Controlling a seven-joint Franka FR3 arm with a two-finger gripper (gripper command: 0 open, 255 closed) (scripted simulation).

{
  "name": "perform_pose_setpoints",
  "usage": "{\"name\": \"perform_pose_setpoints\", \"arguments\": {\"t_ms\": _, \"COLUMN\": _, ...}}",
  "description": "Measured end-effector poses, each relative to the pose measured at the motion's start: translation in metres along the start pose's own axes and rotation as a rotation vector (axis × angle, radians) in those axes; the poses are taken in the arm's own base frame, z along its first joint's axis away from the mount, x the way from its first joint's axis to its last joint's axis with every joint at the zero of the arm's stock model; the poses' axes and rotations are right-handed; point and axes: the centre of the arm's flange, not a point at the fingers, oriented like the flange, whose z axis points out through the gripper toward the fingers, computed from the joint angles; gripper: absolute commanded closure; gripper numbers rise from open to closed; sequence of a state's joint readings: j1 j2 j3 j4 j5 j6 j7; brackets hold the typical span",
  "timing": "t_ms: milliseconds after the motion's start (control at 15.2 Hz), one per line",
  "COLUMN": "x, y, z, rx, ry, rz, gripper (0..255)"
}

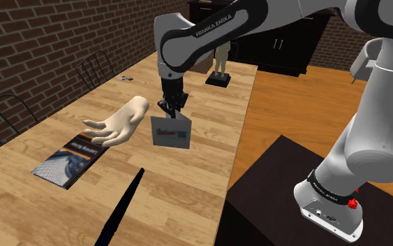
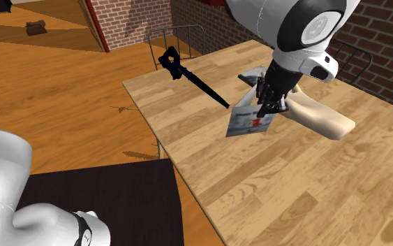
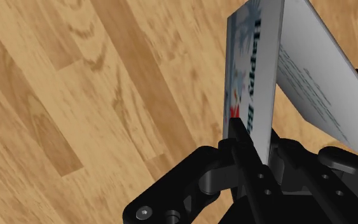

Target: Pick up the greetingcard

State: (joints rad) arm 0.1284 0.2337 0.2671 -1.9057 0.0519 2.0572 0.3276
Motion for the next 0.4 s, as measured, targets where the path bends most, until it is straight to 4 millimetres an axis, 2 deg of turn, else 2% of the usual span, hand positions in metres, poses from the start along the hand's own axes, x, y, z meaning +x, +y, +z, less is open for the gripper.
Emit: {"name": "perform_pose_setpoints", "arguments": {"t_ms": 396, "x": -0.004, "y": -0.002, "z": -0.029, "rx": 0.000, "ry": 0.000, "rz": 0.000, "gripper": 255}}
